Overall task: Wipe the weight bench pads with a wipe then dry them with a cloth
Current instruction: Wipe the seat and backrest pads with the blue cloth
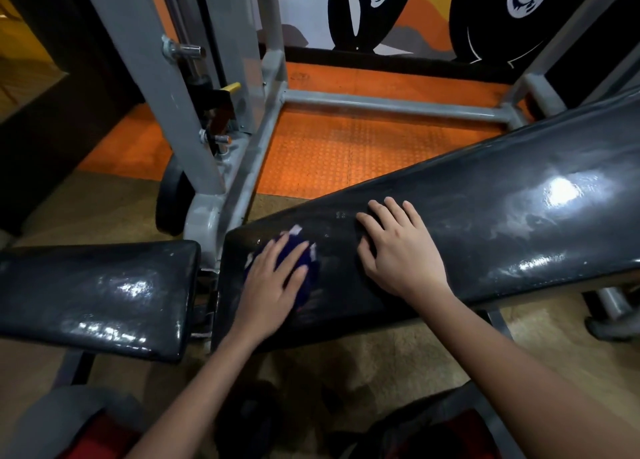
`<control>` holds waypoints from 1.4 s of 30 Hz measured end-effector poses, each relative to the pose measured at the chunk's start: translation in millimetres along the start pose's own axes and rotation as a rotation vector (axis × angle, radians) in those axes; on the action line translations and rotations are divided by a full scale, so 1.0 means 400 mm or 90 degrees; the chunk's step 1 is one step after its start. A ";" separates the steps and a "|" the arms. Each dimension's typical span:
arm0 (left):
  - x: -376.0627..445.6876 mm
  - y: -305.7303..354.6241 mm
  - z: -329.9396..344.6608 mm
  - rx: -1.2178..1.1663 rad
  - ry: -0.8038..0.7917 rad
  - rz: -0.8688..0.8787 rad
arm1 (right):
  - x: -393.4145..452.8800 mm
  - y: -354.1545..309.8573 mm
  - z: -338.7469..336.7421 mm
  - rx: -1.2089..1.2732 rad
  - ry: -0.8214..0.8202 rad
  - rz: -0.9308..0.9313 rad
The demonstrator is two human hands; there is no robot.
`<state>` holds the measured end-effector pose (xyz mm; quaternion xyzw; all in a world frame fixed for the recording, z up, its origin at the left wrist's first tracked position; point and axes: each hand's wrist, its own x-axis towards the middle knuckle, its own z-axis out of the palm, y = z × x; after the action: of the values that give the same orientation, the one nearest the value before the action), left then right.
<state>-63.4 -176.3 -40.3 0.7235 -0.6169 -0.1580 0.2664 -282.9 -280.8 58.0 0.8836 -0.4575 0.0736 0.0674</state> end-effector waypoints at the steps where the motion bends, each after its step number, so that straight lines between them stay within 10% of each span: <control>1: -0.051 -0.041 -0.009 -0.025 0.010 -0.036 | -0.001 0.000 0.000 -0.002 0.001 -0.001; 8: 0.025 -0.185 -0.042 -0.149 0.019 -0.372 | 0.001 0.000 0.004 0.002 0.006 -0.008; 14: 0.277 0.059 0.016 -0.005 -0.009 -0.184 | 0.001 -0.001 0.004 -0.004 -0.006 -0.003; 21: 0.033 0.038 0.002 0.016 0.000 -0.018 | 0.000 0.007 0.012 0.009 0.008 -0.008; 30: 0.103 -0.178 -0.033 -0.144 0.025 -0.429 | 0.003 0.008 0.014 0.006 0.004 -0.005; 42: 0.058 0.190 0.032 -0.094 0.011 0.033 | -0.006 0.004 -0.006 0.146 0.053 0.009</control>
<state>-127.5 -208.7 -4.0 0.6870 -0.6200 -0.1895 0.3282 -285.7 -279.5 60.1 0.8783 -0.4493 0.1625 -0.0156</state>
